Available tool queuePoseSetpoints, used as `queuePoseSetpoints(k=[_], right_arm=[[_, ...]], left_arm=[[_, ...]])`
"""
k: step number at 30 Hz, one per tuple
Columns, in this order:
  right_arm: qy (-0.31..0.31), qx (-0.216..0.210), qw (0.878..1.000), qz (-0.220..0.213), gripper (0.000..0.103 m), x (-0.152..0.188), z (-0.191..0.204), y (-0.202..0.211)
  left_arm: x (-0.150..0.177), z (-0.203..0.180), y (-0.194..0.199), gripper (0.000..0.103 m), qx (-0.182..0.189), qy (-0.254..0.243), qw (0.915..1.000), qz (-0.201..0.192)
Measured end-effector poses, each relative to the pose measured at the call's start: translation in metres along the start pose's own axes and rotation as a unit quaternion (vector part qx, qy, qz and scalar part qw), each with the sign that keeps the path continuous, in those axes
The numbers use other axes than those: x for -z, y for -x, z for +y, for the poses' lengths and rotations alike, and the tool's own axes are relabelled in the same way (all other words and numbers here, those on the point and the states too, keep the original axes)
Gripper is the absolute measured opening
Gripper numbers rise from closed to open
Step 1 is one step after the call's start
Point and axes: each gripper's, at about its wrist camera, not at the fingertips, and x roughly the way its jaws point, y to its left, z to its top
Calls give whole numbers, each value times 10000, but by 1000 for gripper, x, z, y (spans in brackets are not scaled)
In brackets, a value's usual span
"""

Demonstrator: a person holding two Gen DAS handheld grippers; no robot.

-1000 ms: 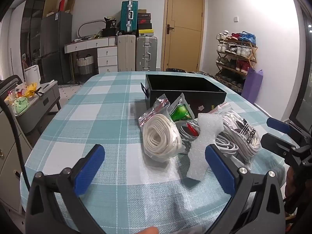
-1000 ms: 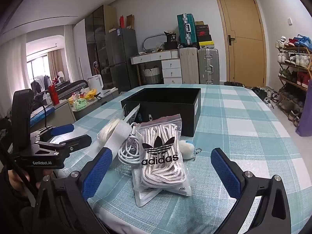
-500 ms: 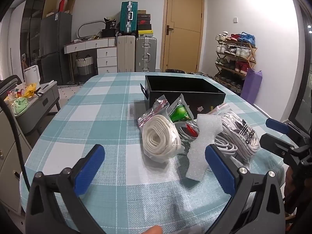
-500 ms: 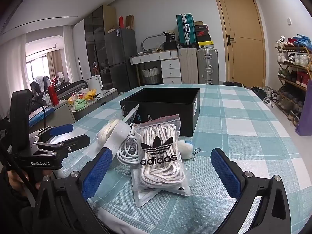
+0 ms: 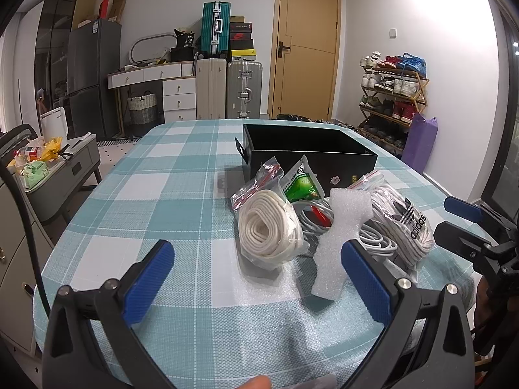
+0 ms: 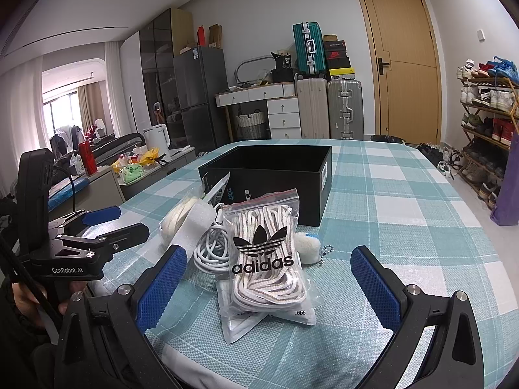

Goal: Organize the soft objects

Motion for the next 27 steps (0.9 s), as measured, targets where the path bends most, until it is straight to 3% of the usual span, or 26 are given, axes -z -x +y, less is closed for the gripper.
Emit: queuePoseSetpoints(k=[27], right_arm=[[16,-19,10000,26,103,0,0,1]], left_arm=[[3,4,-1,103,-13,49,10000,-6]])
